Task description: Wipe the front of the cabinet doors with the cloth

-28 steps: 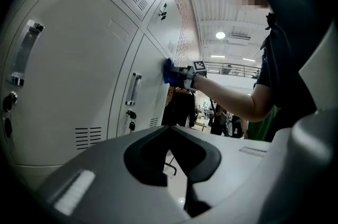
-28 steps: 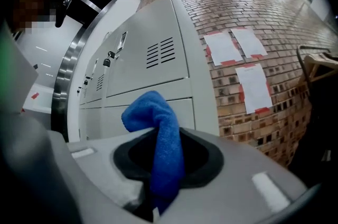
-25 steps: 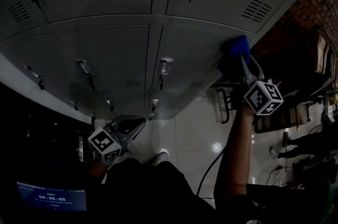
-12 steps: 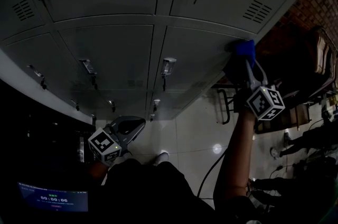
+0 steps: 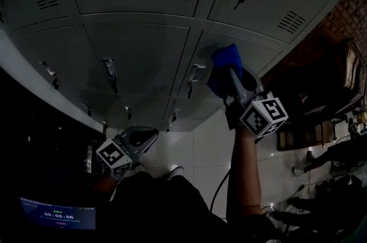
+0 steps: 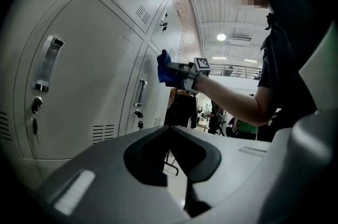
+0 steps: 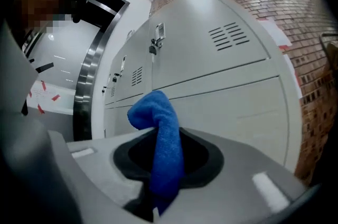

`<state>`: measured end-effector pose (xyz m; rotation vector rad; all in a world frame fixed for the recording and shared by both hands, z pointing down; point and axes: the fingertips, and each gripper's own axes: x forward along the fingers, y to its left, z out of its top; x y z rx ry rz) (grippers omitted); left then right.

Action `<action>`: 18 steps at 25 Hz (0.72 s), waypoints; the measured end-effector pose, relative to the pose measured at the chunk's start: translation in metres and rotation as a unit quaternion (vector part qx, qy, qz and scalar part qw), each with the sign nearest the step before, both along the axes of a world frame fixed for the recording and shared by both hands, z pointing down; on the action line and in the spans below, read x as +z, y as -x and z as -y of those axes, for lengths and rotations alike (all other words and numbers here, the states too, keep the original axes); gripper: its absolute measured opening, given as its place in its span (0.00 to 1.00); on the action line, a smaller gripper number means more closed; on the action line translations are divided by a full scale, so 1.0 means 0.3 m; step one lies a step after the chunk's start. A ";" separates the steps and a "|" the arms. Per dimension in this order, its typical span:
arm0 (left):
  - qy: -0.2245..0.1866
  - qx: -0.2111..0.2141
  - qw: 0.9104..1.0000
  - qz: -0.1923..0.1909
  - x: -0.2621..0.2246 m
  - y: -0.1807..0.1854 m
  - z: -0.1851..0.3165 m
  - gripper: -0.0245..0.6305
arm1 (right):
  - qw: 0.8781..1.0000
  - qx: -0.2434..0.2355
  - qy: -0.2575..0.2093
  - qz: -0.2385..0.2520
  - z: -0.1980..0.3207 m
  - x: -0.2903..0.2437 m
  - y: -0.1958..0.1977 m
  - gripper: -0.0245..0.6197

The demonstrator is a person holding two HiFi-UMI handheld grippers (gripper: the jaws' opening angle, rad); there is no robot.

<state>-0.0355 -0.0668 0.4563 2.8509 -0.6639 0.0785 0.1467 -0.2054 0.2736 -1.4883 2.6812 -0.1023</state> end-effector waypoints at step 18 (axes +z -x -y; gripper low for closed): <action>0.012 -0.045 0.999 0.007 0.022 0.185 -0.024 0.04 | 0.998 -0.043 0.044 -0.013 0.124 0.176 0.227 0.17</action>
